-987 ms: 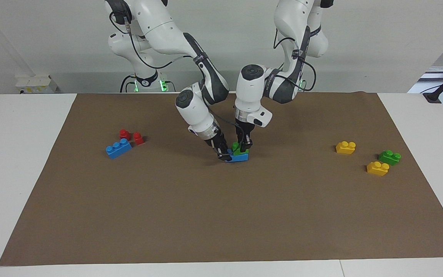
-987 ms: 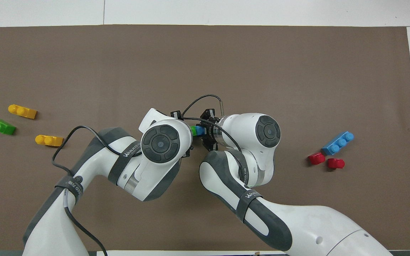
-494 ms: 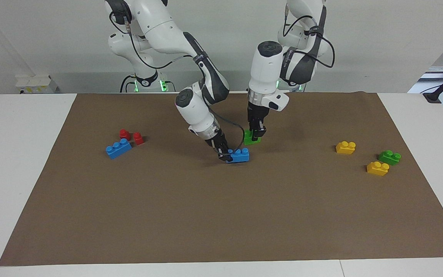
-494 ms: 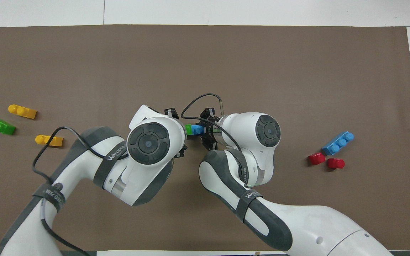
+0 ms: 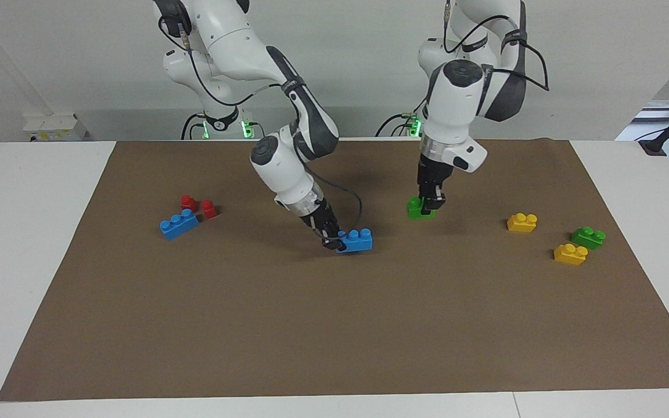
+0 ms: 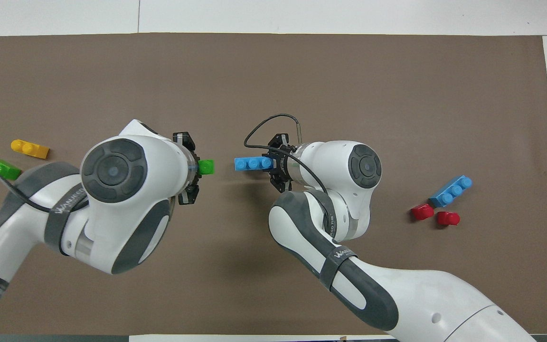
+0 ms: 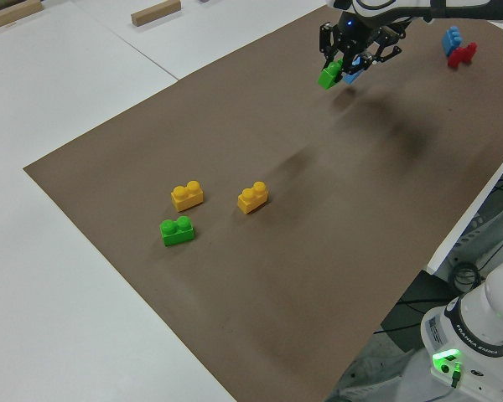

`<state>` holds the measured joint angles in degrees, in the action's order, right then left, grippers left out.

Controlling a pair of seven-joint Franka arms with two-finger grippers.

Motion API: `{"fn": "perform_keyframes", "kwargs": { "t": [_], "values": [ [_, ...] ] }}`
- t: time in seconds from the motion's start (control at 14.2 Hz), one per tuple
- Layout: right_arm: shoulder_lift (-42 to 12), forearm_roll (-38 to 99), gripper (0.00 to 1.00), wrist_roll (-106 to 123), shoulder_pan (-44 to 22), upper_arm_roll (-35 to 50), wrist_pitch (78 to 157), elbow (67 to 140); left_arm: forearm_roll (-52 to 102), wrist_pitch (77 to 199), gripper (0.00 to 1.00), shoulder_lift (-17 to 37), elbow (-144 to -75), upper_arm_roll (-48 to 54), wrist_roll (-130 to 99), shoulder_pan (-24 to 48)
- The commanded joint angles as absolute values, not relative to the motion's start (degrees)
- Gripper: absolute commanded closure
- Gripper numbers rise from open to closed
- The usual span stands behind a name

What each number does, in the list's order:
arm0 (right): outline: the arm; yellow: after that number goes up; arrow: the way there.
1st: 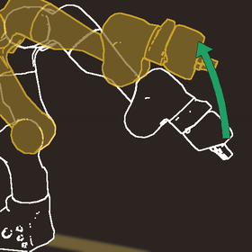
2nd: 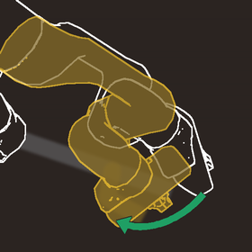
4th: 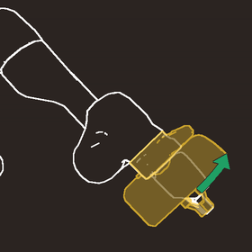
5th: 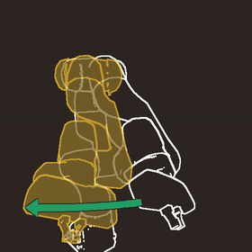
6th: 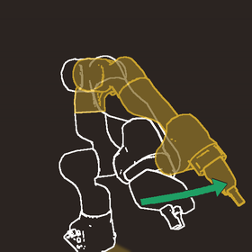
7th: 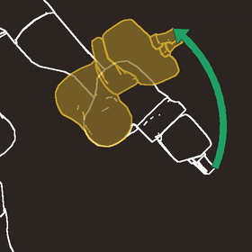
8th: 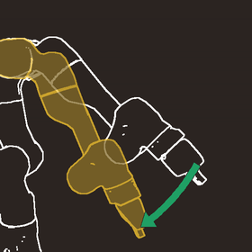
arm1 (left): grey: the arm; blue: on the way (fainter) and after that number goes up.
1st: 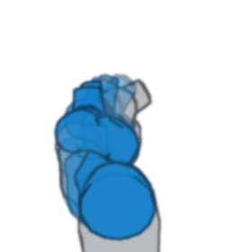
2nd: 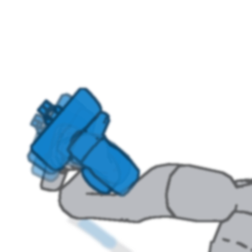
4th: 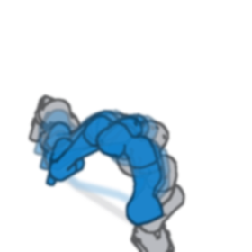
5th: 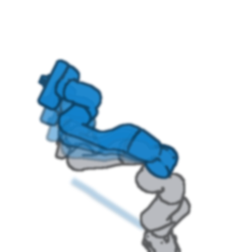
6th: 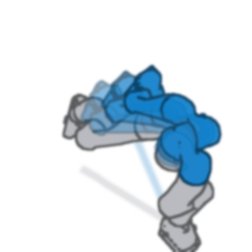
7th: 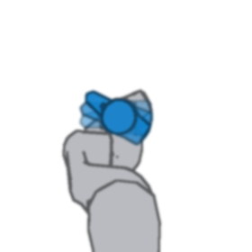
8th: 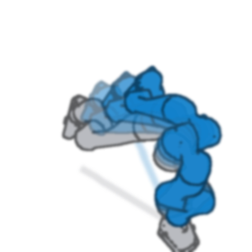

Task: Remove green block with left arm and hold with right
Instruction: 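Pull the green brick away from the blue brick with both grippers, then lower the green with the left gripper while the right gripper releases the blue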

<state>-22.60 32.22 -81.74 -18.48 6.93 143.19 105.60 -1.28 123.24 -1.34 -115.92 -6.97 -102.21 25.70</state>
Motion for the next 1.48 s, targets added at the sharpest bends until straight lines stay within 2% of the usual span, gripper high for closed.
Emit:
{"fn": "perform_keyframes", "kwargs": {
  "t": [0.0, 0.21, 0.56, 0.71, 0.85, 1.41],
  "values": [
    [-20.83, 28.67, 1.00, -76.13, -11.01, 7.47, 133.81, 102.32, 0.70, 121.73, 1.00, -2.81, -116.19, -6.42, -89.87, 20.15],
    [-20.39, 27.95, 1.00, -66.66, -1.96, 7.56, 124.83, 100.20, 2.55, 121.73, 1.00, -2.64, -116.28, -6.50, -78.17, 15.22],
    [-19.25, 27.95, 1.00, -54.69, 11.50, 7.47, 117.43, 102.82, 2.72, 124.09, 1.00, 0.43, -116.10, -6.59, -65.94, 9.06],
    [-18.02, 27.95, 1.00, -51.08, 14.05, 7.47, 117.60, 106.68, 2.64, 126.55, 1.00, 2.98, -116.10, -6.59, -62.07, 7.83],
    [-18.19, 27.95, 1.00, -49.40, 15.55, 7.47, 117.77, 107.05, 2.64, 128.58, 1.00, 5.53, -115.93, -6.68, -59.69, 6.60],
    [-18.72, 28.12, 1.00, -49.39, 16.61, 7.47, 124.18, 114.07, 3.16, 132.09, 1.00, 14.49, -114.09, -6.68, -58.01, 5.27]
  ]
}}
